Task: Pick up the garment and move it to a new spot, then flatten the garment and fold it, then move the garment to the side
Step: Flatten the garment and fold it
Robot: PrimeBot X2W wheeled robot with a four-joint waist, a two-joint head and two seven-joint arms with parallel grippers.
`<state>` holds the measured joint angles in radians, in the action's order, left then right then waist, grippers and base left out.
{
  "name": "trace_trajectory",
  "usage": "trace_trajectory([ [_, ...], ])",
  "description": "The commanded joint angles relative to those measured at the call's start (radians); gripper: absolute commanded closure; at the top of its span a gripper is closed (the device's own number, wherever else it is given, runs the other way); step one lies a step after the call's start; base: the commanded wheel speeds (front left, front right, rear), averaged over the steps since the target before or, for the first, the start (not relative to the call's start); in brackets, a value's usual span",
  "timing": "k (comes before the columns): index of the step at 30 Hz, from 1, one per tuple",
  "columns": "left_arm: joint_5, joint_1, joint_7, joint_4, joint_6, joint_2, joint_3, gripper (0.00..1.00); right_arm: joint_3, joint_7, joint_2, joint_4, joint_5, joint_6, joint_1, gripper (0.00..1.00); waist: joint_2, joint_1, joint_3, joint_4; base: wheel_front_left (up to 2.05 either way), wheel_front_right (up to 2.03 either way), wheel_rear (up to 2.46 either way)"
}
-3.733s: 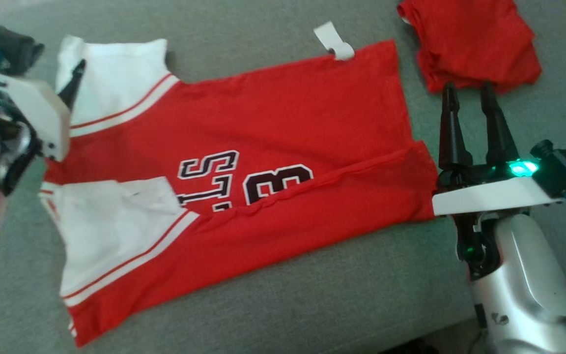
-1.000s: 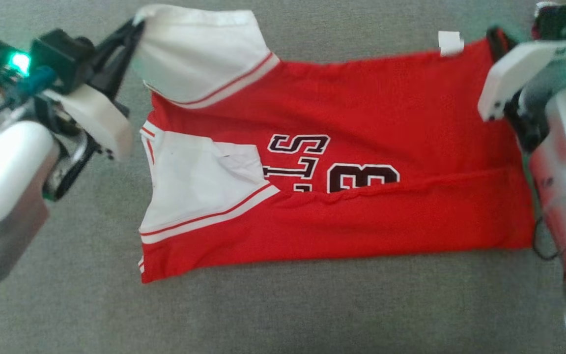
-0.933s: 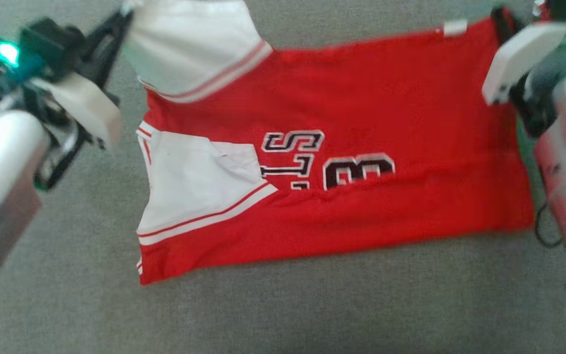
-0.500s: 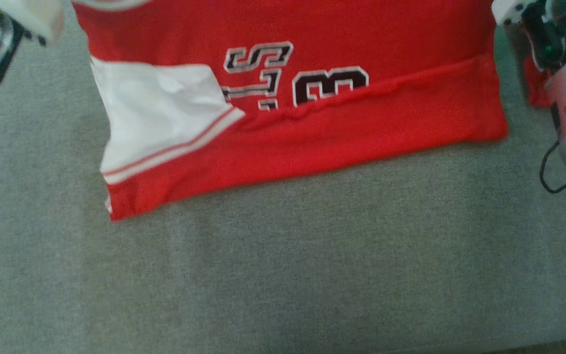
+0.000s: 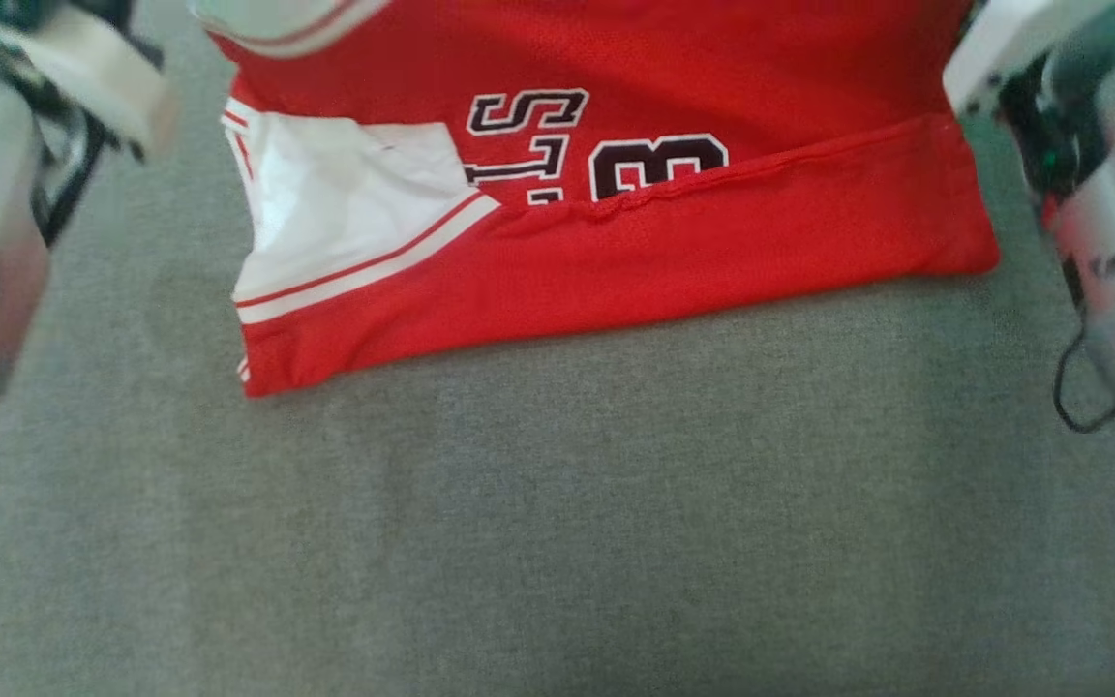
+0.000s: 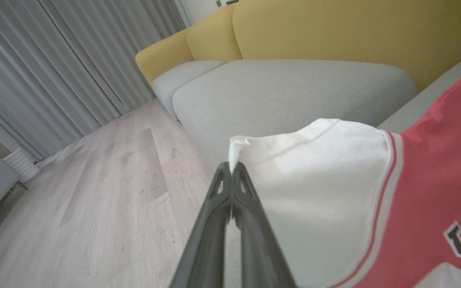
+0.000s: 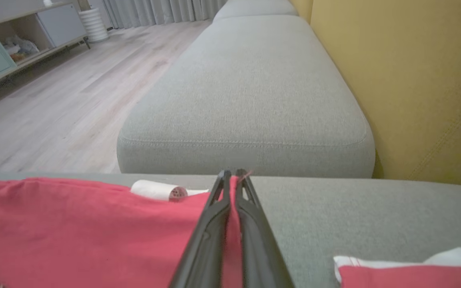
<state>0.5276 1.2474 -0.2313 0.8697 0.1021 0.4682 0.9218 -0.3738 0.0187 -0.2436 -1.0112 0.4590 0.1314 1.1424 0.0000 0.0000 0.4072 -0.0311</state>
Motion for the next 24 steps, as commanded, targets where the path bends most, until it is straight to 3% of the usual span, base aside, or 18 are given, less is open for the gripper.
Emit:
trace_trajectory([
  [1,0.024,0.001,-0.008,-0.020,0.007,0.043,-0.025,1.00,-0.025,-0.001,-0.018,0.029,0.026,-0.001,-0.030,1.00,0.0000,0.0000,-0.023,0.016,0.00,0.00,0.00],
  [7,0.115,-0.126,0.073,-0.128,0.026,0.069,0.015,1.00,-0.115,-0.052,-0.085,0.053,0.109,-0.001,-0.121,1.00,0.0000,0.0000,-0.067,0.047,0.00,0.00,0.00],
  [20,0.245,-0.339,0.316,-0.494,0.025,0.256,0.119,1.00,-0.318,-0.246,-0.237,0.141,0.262,-0.001,-0.268,1.00,0.0000,0.0000,-0.131,0.065,0.00,0.00,0.00],
  [24,0.250,-0.373,0.358,-0.572,-0.003,0.289,0.134,1.00,-0.379,-0.319,-0.279,0.190,0.306,-0.001,-0.284,1.00,0.0000,0.0000,-0.138,0.055,0.00,0.00,0.00],
])
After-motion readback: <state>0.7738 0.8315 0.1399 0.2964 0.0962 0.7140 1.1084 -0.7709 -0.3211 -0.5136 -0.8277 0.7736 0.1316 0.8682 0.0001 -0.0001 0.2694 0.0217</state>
